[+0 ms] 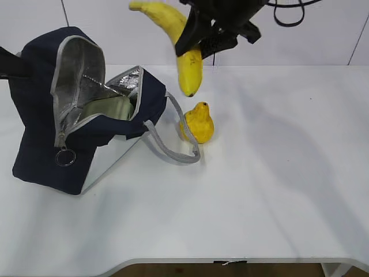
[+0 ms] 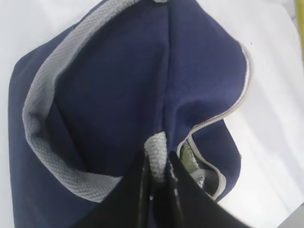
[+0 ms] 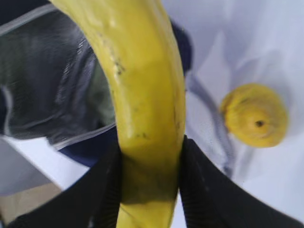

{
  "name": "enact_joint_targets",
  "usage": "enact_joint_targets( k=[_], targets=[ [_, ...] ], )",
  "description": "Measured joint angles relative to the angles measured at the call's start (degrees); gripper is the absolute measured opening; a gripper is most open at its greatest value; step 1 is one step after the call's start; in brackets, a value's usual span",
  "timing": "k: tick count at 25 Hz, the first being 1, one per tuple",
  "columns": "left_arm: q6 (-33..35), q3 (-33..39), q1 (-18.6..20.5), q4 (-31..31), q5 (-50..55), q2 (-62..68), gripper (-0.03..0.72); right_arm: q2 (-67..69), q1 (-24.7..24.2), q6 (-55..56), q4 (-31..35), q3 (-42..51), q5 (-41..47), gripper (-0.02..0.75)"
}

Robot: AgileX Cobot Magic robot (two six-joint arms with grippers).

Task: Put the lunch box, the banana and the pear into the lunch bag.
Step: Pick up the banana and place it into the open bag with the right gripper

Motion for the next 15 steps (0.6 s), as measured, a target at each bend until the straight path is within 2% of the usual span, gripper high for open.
enact_joint_targets(
  k=[10,15],
  targets=[
    [0.00,0.00,0.00,-0.72,-0.13,0.00,0.025,1.43,6.68,-2.00,5.20,3.67,0.00,0.279],
    [0.00,0.00,0.00,-1.19,-0.13,0.00,0.025,5.92,8.13,-2.80,8.22,3.67,-0.11,0.279]
  ],
)
